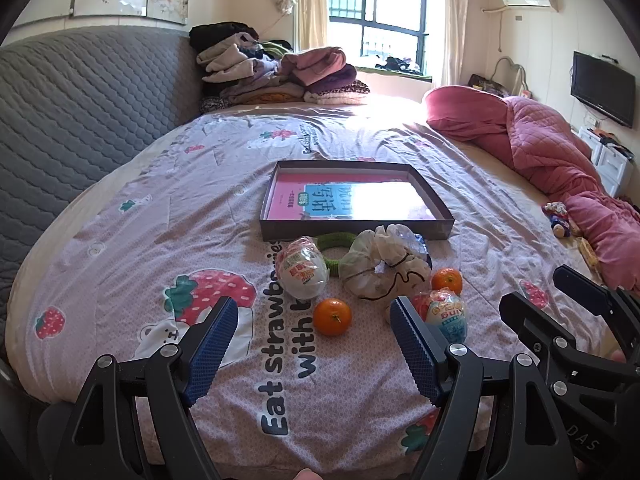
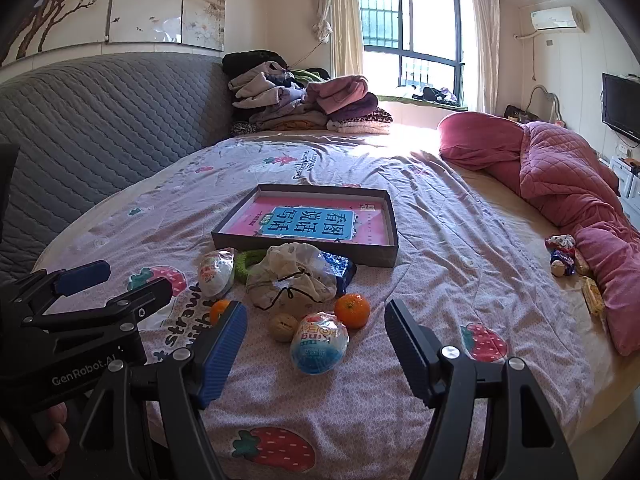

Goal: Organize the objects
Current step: 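Move the left tool toward the tangerine while the right tool approaches the blue-wrapped egg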

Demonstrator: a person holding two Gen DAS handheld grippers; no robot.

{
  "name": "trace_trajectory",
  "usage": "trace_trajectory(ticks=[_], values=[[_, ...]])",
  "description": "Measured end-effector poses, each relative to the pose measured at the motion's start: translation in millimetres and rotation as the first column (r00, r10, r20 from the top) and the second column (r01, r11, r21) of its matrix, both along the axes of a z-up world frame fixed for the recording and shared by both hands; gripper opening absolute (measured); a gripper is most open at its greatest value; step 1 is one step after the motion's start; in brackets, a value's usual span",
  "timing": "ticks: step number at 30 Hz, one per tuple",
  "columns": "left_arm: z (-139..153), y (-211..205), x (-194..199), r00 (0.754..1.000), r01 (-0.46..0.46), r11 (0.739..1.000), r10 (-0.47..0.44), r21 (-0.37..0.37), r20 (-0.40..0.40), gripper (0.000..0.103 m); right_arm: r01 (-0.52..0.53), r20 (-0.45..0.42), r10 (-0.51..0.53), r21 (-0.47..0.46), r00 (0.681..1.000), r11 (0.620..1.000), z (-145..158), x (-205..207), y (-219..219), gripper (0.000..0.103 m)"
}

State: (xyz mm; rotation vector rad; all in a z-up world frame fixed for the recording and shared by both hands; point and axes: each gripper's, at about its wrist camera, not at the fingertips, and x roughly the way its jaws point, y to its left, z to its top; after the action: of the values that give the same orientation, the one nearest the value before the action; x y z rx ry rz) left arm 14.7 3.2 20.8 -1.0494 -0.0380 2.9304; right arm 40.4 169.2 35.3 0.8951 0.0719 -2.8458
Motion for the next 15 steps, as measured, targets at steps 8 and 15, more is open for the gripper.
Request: trace_trajectory(ticks=[8, 15], values=[[-2.5, -1.6, -1.0, 1.000, 0.001, 1.000, -0.001, 0.007, 0.012, 0.079, -0.006, 0.006, 0.006, 0.002, 1.000, 1.000, -0.9, -0.5, -0.6, 0.071], [-13.7, -3.7, -8.2, 0.999, -0.003, 1.000, 0.003, 0.010, 0.045, 0.079, -0.013, 0.034, 0.012, 0.009, 0.999, 1.000, -9.5, -4.8, -3.1, 0.071]])
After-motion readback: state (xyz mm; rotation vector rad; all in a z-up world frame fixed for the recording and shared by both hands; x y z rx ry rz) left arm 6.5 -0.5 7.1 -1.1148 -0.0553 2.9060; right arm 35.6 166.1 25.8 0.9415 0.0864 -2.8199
